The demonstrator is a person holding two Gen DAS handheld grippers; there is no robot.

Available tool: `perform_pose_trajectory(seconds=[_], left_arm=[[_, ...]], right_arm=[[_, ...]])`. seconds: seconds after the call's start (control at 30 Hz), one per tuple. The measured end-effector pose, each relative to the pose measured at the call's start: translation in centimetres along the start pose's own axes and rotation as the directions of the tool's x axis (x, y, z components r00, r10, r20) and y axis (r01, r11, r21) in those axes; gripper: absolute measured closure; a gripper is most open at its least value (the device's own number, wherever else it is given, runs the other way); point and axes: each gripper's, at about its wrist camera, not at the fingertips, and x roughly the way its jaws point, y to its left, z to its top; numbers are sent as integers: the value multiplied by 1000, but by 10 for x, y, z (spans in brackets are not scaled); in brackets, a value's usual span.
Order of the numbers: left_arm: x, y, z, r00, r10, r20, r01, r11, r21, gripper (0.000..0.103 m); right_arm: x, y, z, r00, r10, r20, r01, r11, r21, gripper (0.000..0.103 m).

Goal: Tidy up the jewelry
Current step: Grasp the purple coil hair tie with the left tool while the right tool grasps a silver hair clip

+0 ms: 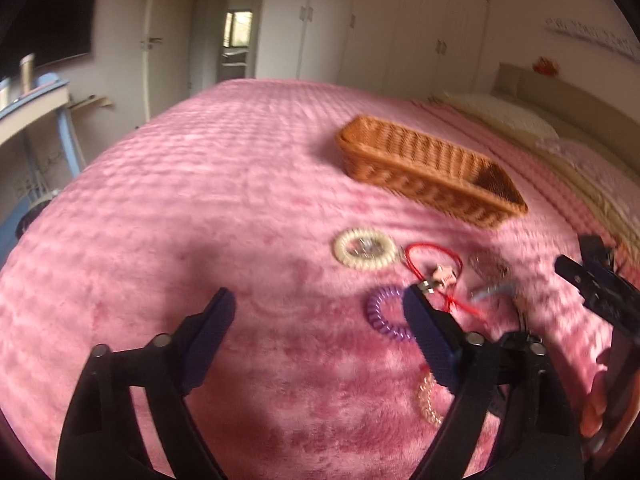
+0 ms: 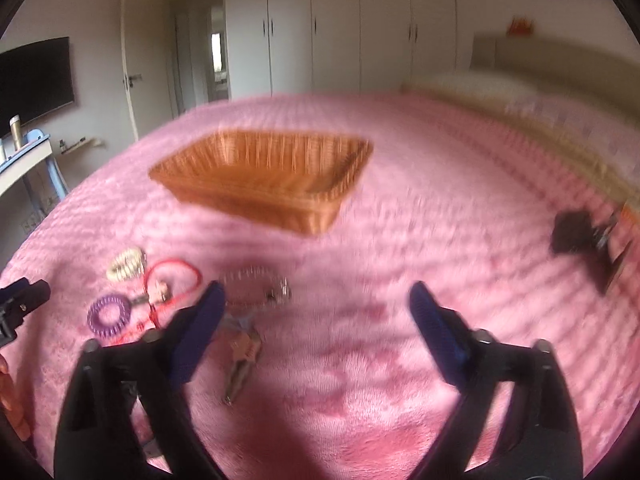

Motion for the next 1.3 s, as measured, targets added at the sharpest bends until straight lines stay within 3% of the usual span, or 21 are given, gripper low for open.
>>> perform_pose_trajectory(seconds=[0.07, 0.2, 0.33, 0.4, 0.5, 0.7, 0.77, 0.93, 1.17, 1.2, 1.23, 1.27, 1.3], left_arm=[[8, -3, -1, 999, 1, -37, 0, 1000, 16, 32], [22, -3, -2, 994, -30, -107, 31, 999, 14, 60], [31, -2, 0, 986, -90, -142, 89, 996, -17, 60], [37, -4, -1, 982, -96, -163, 95, 995, -18, 60], [45, -6, -2, 978, -89, -188, 88, 996, -17, 60], [55, -15, 2, 979, -72, -193, 74, 997, 6, 60], [54, -20, 1, 980, -61, -192, 68, 997, 31, 58], [54, -20, 1, 980, -60, -190, 68, 997, 36, 58], [55, -28, -2, 984, -22, -179, 37, 996, 78, 60], [54, -29, -2, 984, -24, -176, 40, 995, 86, 67], [54, -30, -3, 984, -30, -175, 46, 995, 92, 80], [53, -32, -4, 984, -35, -175, 54, 993, 104, 86], [53, -34, -5, 985, -35, -171, 55, 992, 113, 92]], right_arm=[[9, -7, -3, 997, 54, -57, -53, 998, 25, 44], [14, -1, -16, 980, 132, -152, -131, 991, 14, 48], [20, 21, -23, 973, 109, -202, -121, 992, -49, 50], [23, 30, -25, 971, 96, -218, -115, 990, -76, 57], [26, 40, -25, 972, 85, -218, -110, 989, -103, 58], [32, 44, -21, 971, 90, -221, -110, 991, -80, 59], [31, 35, -20, 972, 99, -213, -111, 993, -44, 67], [33, 14, -18, 957, 182, -227, -175, 983, 55, 70], [34, 37, -20, 972, 70, -226, -88, 994, -67, 70], [34, 36, -21, 972, 71, -226, -89, 994, -67, 70], [34, 37, -20, 970, 80, -228, -97, 993, -67, 73], [33, 39, -20, 970, 93, -224, -110, 992, -68, 83], [31, 39, -21, 971, 95, -219, -113, 991, -72, 86]])
